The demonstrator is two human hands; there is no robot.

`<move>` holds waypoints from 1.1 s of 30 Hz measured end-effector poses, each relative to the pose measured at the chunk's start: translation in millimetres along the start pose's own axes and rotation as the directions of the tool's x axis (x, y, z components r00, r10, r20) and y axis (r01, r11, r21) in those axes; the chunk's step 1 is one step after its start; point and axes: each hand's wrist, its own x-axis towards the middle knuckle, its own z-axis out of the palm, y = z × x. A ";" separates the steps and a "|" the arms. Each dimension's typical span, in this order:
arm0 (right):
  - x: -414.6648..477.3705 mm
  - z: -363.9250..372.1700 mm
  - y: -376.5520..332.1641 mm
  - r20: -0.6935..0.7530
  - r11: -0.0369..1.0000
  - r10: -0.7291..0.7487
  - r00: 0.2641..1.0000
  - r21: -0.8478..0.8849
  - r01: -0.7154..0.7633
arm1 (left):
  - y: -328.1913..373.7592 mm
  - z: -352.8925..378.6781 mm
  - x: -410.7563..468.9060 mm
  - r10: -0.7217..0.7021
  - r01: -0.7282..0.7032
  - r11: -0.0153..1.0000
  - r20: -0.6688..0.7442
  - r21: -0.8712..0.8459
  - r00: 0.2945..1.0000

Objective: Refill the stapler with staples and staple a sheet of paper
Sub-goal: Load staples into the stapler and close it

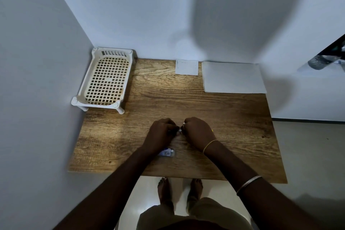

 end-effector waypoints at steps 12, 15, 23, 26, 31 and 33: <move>-7.1 2.4 9.6 -0.004 0.993 -0.005 1.000 0.116 0.005 | -2.0 -8.1 -2.8 0.032 -0.033 0.999 0.023 0.017 0.999; -5.6 -0.3 9.4 0.008 0.990 -0.025 1.000 0.136 0.024 | -3.4 -10.7 -4.0 0.007 -0.008 1.000 0.008 0.028 1.000; -6.0 -35.9 11.8 -0.105 0.966 -0.008 0.994 0.258 0.035 | 5.2 -37.6 4.9 -0.087 0.053 0.964 -0.122 -0.261 0.989; -2.8 -64.4 11.4 -0.196 0.944 0.026 0.980 0.326 0.040 | 21.2 -46.5 7.3 -0.294 0.149 0.775 -0.141 -0.614 0.945; 3.7 -108.2 -0.3 -0.279 0.920 0.038 0.959 0.385 0.076 | 54.7 -54.0 23.3 -0.393 0.130 0.182 0.049 -0.975 0.918; 5.1 -120.7 -5.7 -0.305 0.913 0.023 0.952 0.394 0.104 | 66.7 -60.0 29.4 -0.356 0.090 -0.020 0.091 -0.996 0.930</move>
